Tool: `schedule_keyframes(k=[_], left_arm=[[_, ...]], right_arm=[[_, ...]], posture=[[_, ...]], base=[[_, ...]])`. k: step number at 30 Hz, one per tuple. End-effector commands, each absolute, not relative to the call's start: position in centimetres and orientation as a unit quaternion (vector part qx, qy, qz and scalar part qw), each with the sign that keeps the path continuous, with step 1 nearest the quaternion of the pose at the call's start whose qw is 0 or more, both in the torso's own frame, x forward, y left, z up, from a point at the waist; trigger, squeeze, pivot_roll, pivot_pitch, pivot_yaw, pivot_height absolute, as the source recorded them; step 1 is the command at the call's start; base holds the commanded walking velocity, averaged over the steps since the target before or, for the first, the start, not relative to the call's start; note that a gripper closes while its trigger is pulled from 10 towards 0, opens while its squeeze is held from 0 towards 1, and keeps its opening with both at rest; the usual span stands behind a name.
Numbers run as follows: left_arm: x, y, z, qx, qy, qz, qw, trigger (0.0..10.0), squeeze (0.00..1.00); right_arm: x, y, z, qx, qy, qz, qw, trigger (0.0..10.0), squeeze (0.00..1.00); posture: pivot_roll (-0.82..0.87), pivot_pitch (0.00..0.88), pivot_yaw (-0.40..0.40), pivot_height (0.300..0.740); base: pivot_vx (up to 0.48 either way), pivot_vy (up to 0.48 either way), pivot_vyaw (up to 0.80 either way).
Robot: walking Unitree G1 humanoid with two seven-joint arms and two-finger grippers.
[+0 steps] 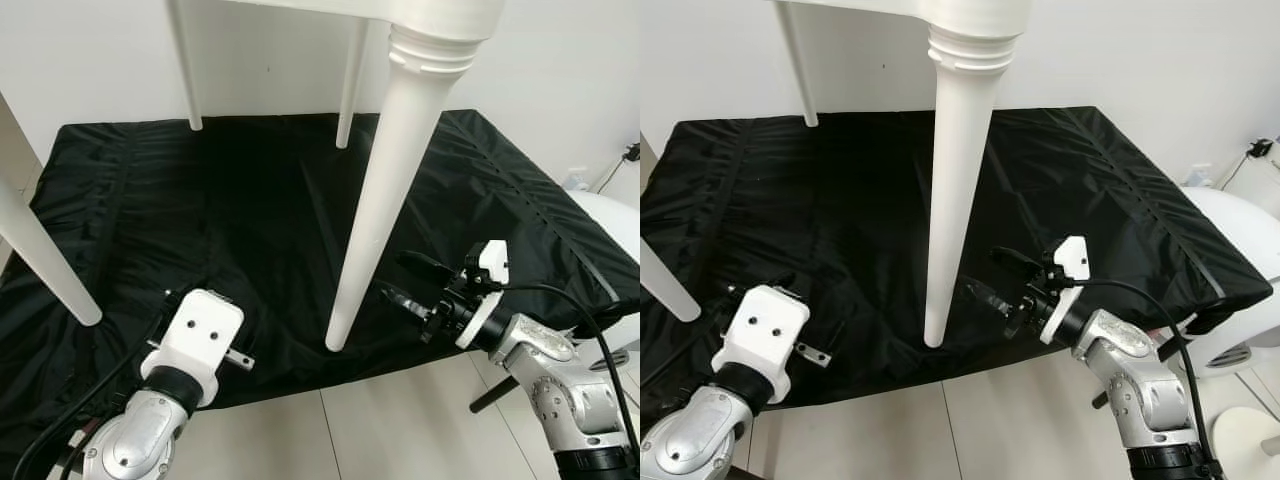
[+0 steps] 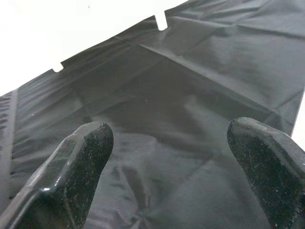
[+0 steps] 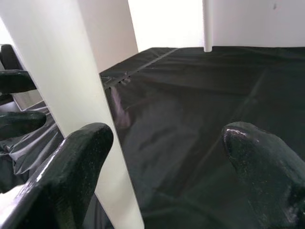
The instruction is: Building children table
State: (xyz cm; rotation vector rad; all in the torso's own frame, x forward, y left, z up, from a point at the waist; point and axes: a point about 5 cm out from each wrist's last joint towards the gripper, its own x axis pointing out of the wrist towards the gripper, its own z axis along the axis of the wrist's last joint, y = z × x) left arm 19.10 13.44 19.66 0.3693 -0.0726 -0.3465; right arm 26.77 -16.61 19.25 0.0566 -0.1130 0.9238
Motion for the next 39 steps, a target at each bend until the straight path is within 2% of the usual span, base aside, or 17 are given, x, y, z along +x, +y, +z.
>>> schedule_keyframes(k=[1,7,14,25,32,36,38,39], left_arm=[[19.1,13.7,19.0,0.181,-0.023,-0.185,0.966,10.0,0.00],[19.0,14.0,17.6,0.208,-0.005,-0.224,0.952,10.0,0.00],[19.3,13.8,17.1,0.218,-0.008,-0.255,0.942,10.0,0.00],[18.5,12.8,16.1,0.202,0.012,-0.340,0.918,10.0,0.00],[18.4,12.4,16.2,0.196,0.008,-0.354,0.914,10.0,0.00],[18.4,12.2,16.2,0.192,0.007,-0.361,0.913,10.0,0.00],[18.4,12.1,16.2,0.187,0.007,-0.370,0.910,10.0,0.00],[18.4,12.1,16.2,0.187,0.007,-0.370,0.910,10.0,0.00]], right_arm=[[25.9,-16.8,19.2,0.025,-0.045,0.459,0.887,10.0,0.00],[24.6,-15.8,18.5,0.028,-0.025,0.504,0.863,10.0,0.00],[25.4,-14.7,18.5,0.019,-0.036,0.518,0.855,10.0,0.00],[29.4,-12.6,19.0,0.025,-0.076,0.484,0.871,10.0,0.00],[30.6,-11.8,18.9,0.032,-0.082,0.478,0.874,10.0,0.00],[31.4,-12.1,19.0,0.029,-0.086,0.467,0.880,10.0,0.00],[33.4,-14.0,19.9,0.013,-0.103,0.413,0.905,10.0,0.00],[33.4,-14.0,19.9,0.013,-0.103,0.413,0.905,10.0,0.00]], posture=[[0.03,0.107,-0.015,0.740],[0.02,0.110,-0.001,0.740],[0.03,0.107,-0.008,0.740],[0.04,0.093,-0.037,0.740],[0.04,0.086,-0.040,0.740],[0.04,0.084,-0.042,0.740],[0.03,0.085,-0.041,0.740],[0.03,0.085,-0.041,0.740]], base=[[0.000,0.000,0.00],[0.000,0.000,0.00],[0.000,0.000,0.00],[0.000,0.000,0.00],[0.000,0.000,0.00],[0.000,0.000,0.00],[0.000,0.000,0.00],[0.000,0.000,0.00]])
